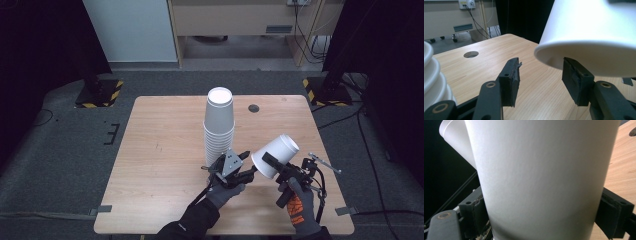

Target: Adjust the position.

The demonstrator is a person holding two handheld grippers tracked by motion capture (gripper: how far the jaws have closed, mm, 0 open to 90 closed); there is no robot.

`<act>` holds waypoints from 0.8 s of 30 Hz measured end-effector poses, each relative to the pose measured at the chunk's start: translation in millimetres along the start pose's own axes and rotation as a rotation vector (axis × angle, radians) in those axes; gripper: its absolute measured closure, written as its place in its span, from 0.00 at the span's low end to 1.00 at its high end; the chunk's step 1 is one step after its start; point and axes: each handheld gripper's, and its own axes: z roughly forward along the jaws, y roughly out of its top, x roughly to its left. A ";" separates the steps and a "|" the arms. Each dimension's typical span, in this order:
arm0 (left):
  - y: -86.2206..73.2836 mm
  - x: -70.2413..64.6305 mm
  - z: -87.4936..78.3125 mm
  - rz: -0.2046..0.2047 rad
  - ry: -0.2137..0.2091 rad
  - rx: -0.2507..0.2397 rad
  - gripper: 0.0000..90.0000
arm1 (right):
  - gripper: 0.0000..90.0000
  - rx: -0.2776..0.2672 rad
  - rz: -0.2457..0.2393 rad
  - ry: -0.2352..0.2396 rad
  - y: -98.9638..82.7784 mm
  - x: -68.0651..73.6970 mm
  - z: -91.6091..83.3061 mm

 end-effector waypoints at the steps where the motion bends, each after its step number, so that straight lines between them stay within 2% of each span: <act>1: 1.5 -0.7 0.7 0.004 -0.004 -0.002 0.52 | 0.15 0.006 0.008 0.005 -0.4 0.6 0.6; 8: 3.7 -1.2 3.2 0.003 -0.002 -0.008 0.54 | 0.15 0.027 0.014 0.013 -1.8 0.3 2.5; 16: 4.9 0.6 3.8 0.005 0.009 -0.017 0.62 | 0.15 0.047 0.016 0.013 -3.9 0.4 4.6; 24: 4.3 1.9 5.5 0.004 0.016 -0.014 0.69 | 0.15 0.084 0.030 0.033 -7.1 0.8 8.6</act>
